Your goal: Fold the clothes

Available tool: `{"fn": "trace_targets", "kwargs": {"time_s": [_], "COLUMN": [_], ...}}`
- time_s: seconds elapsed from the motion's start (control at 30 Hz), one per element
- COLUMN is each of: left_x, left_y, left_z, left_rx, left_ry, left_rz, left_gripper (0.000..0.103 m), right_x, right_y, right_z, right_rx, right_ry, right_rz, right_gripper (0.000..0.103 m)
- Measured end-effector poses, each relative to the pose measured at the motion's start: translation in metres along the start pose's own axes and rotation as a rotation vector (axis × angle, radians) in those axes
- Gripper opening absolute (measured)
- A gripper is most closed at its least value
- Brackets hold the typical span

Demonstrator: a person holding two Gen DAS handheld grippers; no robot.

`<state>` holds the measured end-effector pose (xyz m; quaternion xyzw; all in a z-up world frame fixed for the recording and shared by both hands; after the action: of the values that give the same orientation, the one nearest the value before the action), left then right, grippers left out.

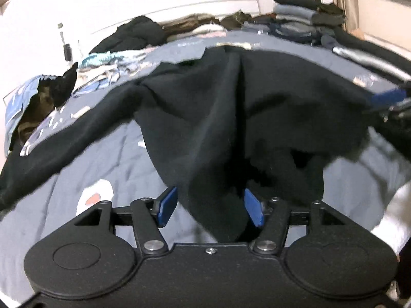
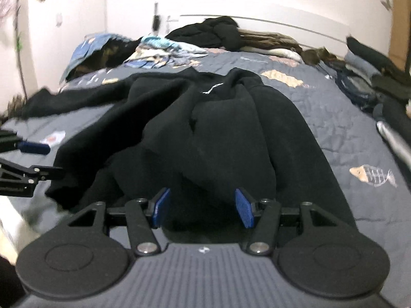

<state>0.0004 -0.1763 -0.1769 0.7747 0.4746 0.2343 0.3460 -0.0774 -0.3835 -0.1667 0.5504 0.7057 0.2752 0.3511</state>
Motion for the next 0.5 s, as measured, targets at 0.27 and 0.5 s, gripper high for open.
{"fn": "trace_targets", "kwargs": {"time_s": [0.27, 0.5], "left_x": [-0.014, -0.027], "left_y": [-0.021, -0.035], "left_z": [0.009, 0.013], "left_rx": [0.027, 0.030], "left_ry": [0.051, 0.097], "left_rz": [0.129, 0.253], "left_gripper": [0.061, 0.061], "right_x": [0.020, 0.026], "right_y": [-0.006, -0.013], "right_z": [0.006, 0.010], "right_rx": [0.018, 0.033], "right_ry": [-0.019, -0.051], "right_rz": [-0.146, -0.239], "right_gripper": [0.064, 0.067]}}
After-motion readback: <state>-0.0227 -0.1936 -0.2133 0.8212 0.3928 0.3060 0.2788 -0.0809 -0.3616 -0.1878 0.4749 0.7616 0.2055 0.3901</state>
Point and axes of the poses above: each gripper's, at about its wrist camera, not at the fingertips, and z roughly the way its jaws point, x to its left, y to its top, the point moved 1 cm from there along z, roughly the way its jaws point, and after that the axes turned 10 degrees about -z, right-handed, at the moved point
